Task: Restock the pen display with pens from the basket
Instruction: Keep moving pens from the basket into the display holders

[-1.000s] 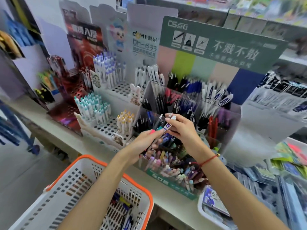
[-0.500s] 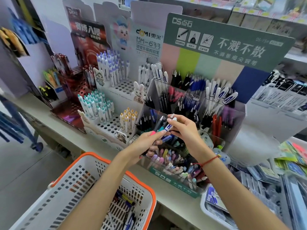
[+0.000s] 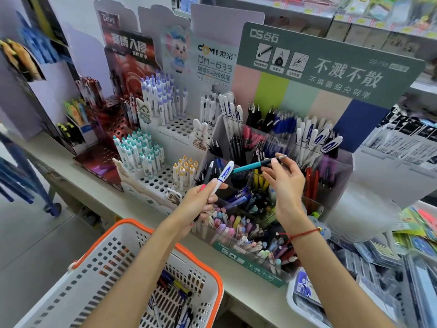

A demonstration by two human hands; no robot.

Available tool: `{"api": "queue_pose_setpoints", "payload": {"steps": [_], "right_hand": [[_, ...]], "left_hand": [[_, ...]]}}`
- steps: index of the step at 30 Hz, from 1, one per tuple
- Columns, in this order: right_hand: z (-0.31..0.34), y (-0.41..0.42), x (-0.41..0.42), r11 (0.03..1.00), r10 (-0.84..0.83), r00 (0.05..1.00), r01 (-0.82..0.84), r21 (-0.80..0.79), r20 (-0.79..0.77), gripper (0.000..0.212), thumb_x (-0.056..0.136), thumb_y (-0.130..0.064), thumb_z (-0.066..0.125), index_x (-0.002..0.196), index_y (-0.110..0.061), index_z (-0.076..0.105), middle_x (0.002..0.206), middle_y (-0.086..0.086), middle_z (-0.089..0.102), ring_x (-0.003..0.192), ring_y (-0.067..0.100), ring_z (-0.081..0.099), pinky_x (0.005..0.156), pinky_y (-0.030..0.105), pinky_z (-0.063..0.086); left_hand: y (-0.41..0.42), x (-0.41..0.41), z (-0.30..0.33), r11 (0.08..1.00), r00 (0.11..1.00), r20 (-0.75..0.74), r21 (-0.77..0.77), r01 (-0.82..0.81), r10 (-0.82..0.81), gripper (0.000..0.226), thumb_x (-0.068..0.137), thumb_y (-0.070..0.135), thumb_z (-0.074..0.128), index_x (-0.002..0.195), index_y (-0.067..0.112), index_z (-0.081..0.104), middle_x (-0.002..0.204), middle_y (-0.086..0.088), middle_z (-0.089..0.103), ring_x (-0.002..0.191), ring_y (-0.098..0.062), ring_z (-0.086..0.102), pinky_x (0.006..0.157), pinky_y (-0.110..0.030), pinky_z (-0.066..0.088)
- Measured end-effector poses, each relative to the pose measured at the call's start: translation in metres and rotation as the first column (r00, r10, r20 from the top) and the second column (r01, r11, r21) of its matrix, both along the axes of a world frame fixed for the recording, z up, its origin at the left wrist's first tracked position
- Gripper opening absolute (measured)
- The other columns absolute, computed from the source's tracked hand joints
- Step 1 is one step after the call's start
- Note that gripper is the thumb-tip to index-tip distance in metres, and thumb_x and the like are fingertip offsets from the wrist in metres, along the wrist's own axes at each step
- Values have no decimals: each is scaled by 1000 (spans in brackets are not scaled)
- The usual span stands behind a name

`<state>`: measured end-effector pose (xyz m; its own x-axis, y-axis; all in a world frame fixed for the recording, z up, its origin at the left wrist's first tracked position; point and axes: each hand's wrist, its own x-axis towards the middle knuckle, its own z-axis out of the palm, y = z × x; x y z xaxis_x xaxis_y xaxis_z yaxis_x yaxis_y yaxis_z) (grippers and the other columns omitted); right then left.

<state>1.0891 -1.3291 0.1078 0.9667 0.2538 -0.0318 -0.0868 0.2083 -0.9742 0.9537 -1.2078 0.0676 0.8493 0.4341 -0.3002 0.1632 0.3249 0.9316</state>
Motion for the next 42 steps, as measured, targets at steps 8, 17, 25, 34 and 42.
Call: {"api": "queue_pose_setpoints", "payload": {"steps": [8,17,25,34,42], "right_hand": [[7,-3,2,974,-225,944,227,20,242,14,98,-7,53,111,-14,55,97,-2,67,86,12,70,77,21,56],[10,-2,9,971,-236,940,240,14,247,12,98,-7,55,108,-14,55,99,0,70,86,11,71,79,22,57],[9,-3,10,983,-169,961,180,-31,218,12,98,-8,55,109,-12,59,96,1,71,84,11,72,74,21,57],[7,-2,-3,966,182,967,-141,-218,180,18,97,-10,58,114,-16,56,83,0,74,79,13,73,69,21,58],[-12,14,-29,899,383,914,-336,-280,133,19,96,-11,59,112,-16,52,83,1,75,74,11,72,65,19,55]], "left_hand": [[11,2,-2,990,994,-38,-85,-109,106,30,103,34,42,109,14,64,56,9,35,39,-1,28,36,-13,23],[10,6,-1,986,993,-32,-120,-119,115,30,103,33,44,110,13,64,56,8,36,41,-2,28,36,-14,23],[12,10,-3,978,990,14,-157,-139,143,29,104,28,41,114,12,63,57,7,38,41,-2,30,37,-13,25],[22,4,-10,956,958,58,-97,-276,282,25,103,16,43,119,16,63,72,6,52,56,-2,49,45,-15,44],[15,-13,-11,945,982,-8,-267,-186,191,25,103,23,44,120,13,60,103,-11,74,93,-23,72,69,-35,62]]}}
